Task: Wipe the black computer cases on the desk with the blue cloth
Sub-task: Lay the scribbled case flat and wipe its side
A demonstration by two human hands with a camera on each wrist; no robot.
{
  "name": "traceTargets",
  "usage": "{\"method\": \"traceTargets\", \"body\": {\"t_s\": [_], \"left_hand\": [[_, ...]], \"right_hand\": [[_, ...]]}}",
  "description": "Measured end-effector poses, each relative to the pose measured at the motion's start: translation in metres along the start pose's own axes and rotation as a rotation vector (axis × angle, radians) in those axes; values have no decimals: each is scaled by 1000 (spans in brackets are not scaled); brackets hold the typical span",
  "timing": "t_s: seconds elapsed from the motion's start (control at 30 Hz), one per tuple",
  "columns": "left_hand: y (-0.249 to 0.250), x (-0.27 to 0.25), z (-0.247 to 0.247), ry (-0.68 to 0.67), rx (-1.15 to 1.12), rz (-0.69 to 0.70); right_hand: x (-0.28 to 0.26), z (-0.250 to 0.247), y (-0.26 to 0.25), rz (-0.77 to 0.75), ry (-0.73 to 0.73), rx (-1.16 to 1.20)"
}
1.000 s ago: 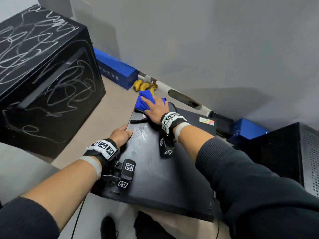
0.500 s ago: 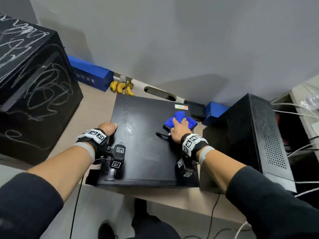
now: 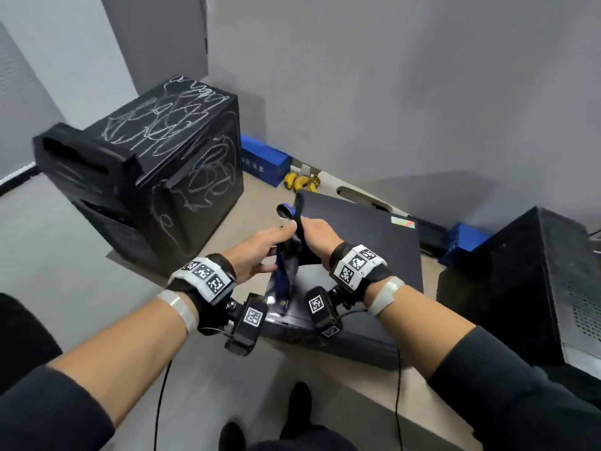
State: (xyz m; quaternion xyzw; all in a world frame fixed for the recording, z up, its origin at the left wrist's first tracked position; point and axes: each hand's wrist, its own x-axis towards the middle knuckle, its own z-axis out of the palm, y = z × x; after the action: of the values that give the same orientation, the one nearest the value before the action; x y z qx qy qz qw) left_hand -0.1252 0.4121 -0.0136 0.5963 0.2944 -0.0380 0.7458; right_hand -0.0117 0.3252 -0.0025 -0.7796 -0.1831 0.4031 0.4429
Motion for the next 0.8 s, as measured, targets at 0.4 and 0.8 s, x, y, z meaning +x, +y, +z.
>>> {"method": "traceTargets", "body": {"t_s": [0.4,0.8], "left_hand": [[-34,-59,-103,609,-377,-60],[-7,-73,-98,539,-320,46]], "right_hand": [[-11,69,-23,-44,-169,-245],[-30,86,-20,-290,-485,-190]]}}
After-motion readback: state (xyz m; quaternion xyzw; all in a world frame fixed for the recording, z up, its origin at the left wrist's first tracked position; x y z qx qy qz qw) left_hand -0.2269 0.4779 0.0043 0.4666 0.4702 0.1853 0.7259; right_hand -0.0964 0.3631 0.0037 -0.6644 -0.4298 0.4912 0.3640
